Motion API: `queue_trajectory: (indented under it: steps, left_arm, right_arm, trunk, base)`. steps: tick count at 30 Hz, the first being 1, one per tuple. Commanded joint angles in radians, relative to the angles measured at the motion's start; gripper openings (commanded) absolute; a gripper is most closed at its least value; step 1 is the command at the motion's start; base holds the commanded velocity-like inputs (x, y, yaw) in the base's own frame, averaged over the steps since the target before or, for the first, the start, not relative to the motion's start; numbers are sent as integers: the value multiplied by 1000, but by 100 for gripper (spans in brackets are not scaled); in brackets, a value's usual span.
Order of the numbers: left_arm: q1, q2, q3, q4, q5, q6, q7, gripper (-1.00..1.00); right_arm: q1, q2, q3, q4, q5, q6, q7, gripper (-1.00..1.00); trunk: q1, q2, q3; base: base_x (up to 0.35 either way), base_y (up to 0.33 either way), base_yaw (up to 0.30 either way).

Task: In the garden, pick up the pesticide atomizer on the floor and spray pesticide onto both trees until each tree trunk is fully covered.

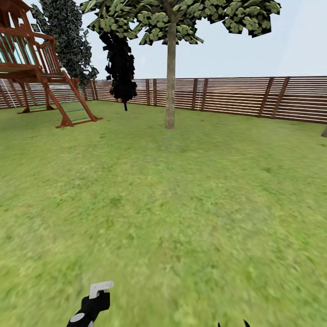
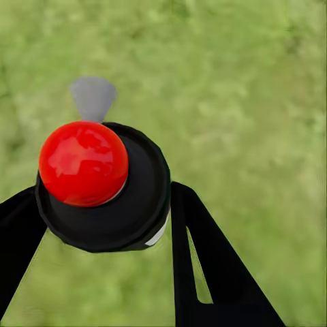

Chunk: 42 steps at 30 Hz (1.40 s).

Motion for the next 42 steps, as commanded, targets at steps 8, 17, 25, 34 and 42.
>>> queue_trajectory:
  steps: [8, 17, 25, 34, 42]
  left_arm:
    - [0, 5, 0, 1, 0, 0, 1, -100]
    - [0, 5, 1, 1, 0, 0, 1, -100]
    - [0, 9, 8, -4, 4, 0, 0, -100]
    - [0, 9, 9, -6, 2, 1, 2, -100]
    - [-1, 6, 2, -30, 5, 3, 0, -100]
  right_arm:
    - [0, 0, 0, 0, 0, 0, 0, 100]
    - [0, 0, 0, 0, 0, 0, 0, 100]
    - [0, 0, 0, 0, 0, 0, 0, 100]
    - [0, 0, 0, 0, 0, 0, 0, 100]
    - [0, 0, 0, 0, 0, 0, 0, 100]
  trunk:
    - [0, 0, 0]
    - [0, 0, 0]
    - [0, 0, 0]
    - [0, 0, 0]
    - [0, 0, 0]
  base:
    - [337, 0, 0]
    - [336, 0, 0]
    - [337, 0, 0]
    - [337, 0, 0]
    - [336, 0, 0]
